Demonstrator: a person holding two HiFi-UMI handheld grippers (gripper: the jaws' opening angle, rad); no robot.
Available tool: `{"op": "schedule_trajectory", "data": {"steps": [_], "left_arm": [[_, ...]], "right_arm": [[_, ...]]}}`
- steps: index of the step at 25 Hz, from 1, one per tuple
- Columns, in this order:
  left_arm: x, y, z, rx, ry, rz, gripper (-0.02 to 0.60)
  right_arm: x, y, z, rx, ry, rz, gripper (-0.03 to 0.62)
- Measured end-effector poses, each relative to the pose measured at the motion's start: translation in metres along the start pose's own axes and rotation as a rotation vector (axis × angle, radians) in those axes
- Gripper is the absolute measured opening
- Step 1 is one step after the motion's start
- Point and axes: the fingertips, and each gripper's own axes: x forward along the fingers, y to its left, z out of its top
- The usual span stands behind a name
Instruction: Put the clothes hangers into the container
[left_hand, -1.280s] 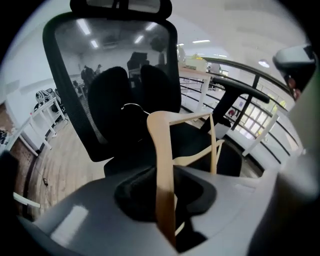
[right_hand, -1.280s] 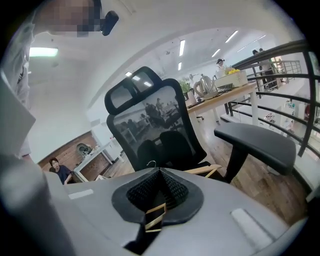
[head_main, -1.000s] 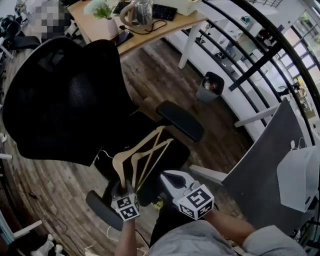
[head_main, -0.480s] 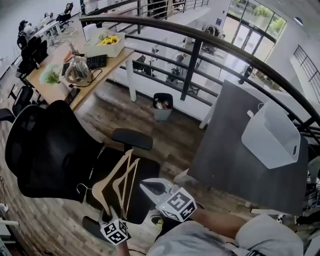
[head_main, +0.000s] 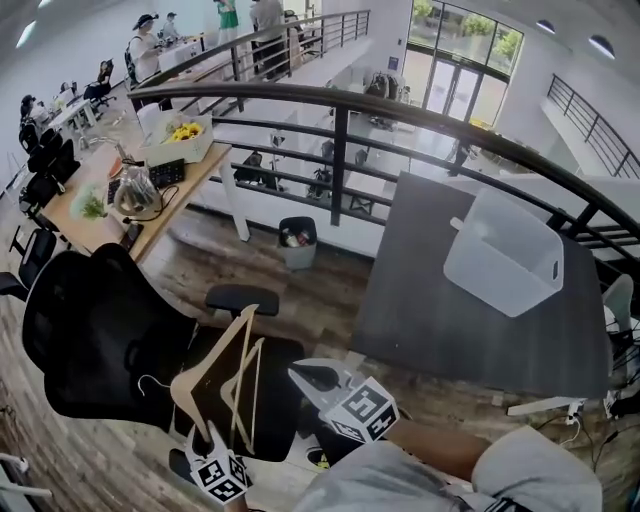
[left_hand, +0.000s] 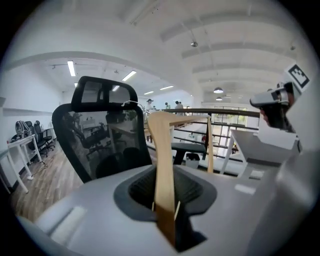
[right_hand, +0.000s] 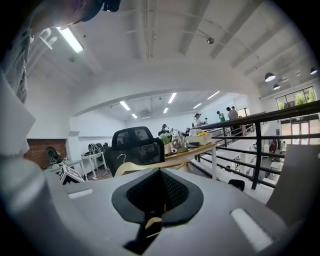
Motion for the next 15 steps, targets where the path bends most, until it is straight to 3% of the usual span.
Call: {"op": "schedule_trajectory", "data": {"steps": [10, 15], "left_arm": [[-0.036, -0.038, 0.066, 0.042, -0.174, -0.107, 0.086], [-0.031, -0.083, 0.09, 0.096, -0.222, -0.221, 0.086]], "right_arm": [[-0.063, -0.009, 0.025, -0.036, -0.062, -0.109, -0.002], [-0.097, -0.037, 0.036, -0.033, -0.098, -0.213, -0.002]]}}
